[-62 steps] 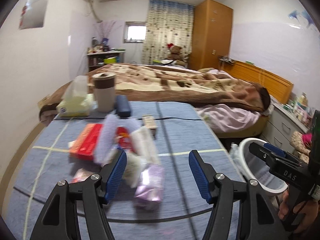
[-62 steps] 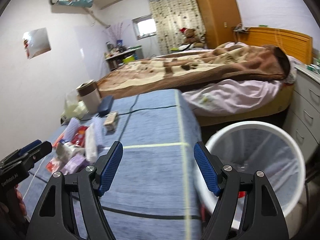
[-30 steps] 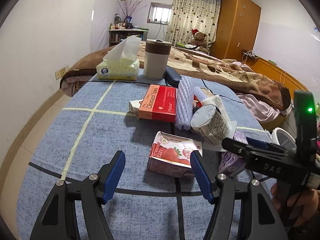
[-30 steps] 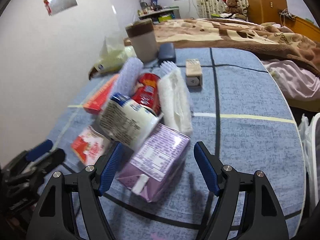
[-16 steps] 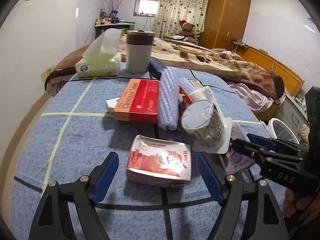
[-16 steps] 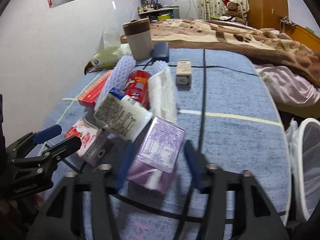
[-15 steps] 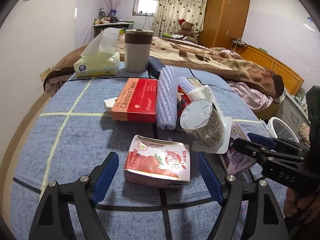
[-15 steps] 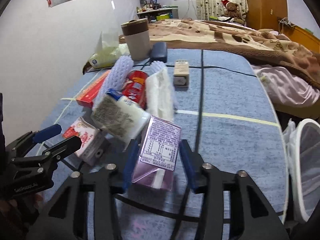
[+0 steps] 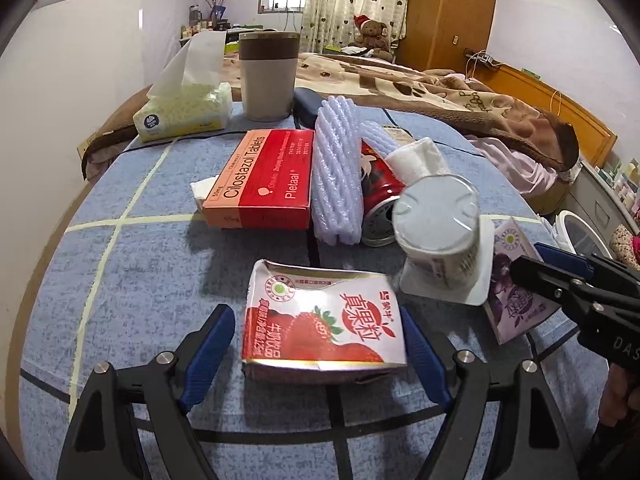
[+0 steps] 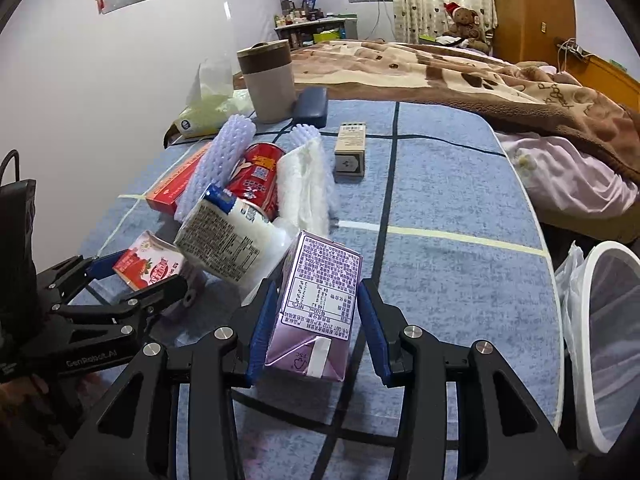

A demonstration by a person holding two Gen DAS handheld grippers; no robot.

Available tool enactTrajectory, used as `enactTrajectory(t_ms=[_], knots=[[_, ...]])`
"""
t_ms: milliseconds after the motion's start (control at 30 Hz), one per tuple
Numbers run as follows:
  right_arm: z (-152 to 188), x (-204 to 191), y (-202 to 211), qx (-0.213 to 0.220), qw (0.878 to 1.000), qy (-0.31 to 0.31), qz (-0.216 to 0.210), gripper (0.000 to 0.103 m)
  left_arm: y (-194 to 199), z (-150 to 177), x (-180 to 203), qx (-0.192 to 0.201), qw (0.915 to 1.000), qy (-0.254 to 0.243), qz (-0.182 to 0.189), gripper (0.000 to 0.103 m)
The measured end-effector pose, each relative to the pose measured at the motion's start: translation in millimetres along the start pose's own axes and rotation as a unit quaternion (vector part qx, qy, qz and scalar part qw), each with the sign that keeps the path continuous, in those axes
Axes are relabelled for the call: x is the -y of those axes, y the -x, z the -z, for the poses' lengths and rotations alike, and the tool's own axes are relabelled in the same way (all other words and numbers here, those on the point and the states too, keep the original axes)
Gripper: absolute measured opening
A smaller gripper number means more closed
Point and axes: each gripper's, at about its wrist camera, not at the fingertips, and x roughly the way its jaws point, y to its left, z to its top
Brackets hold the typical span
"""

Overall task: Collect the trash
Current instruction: 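Grasp the strawberry milk carton with the left tool while the right tool grasps the purple juice box, then carry the carton with the left tool while the right tool carries the juice box, both releasing into the bin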

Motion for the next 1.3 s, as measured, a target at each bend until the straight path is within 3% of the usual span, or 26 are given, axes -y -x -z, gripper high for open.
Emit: enactTrajectory(t_ms=[433,600,667,900,1300], knots=[[2,9,1,0.007,1.000,-0.009,0.003,0.043,-3,-2,8,-0.003,0.9998,-0.017,-0.004,0.080],[3,13,3,0.008,1.000,-0.014,0.002,0.043,-10,-2,13,-0.016,0.9993,-0.026,-0.022,0.080],[3,14,4,0.009,1.000,-0.013,0.002,0.043,-12,1,15,-0.020,0.9991,-0.030,-0.022,0.075],[6,17,8,0.014,1.000,-0.013,0.003,0.043,-1,1,15,-0.002,0.9993,-0.019,-0.033,0.075],[5,28,35,0.052,0.998,-0.017,0.007,0.043,47,-1,29,0.049,0.9987,-0.007,-0.015,0.075]])
